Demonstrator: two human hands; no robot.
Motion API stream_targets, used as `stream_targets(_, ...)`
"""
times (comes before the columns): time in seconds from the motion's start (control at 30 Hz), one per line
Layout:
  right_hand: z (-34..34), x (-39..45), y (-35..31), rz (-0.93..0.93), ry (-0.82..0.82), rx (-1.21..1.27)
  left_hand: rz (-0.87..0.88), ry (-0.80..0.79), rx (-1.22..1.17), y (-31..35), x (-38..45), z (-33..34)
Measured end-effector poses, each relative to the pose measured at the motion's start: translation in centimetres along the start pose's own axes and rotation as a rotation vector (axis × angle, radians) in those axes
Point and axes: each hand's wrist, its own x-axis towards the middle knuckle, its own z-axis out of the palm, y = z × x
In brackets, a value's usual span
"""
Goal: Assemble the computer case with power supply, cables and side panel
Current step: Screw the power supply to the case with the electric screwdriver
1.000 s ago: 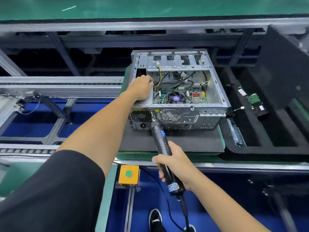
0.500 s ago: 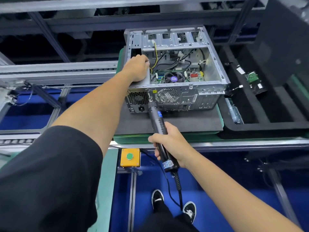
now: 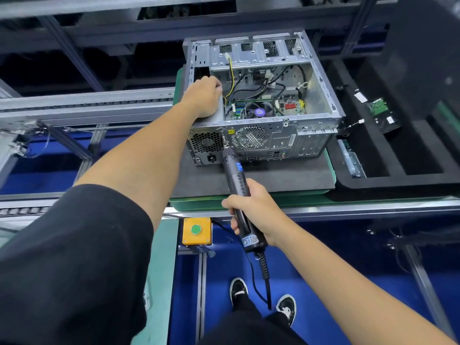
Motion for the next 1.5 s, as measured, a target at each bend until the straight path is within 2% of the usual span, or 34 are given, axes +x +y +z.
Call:
stream_targets(1.07,0.14,-0.01,-0.68,-0.008,-0.019,0.059,0.014,0.024,0.022,-0.25,0.09,0.34)
stream_targets(1.5,0.40,0.15,-0.71,-0.015,-0.027,-0.003,0.015,0.017,0.031,-0.27,0.13,0.42)
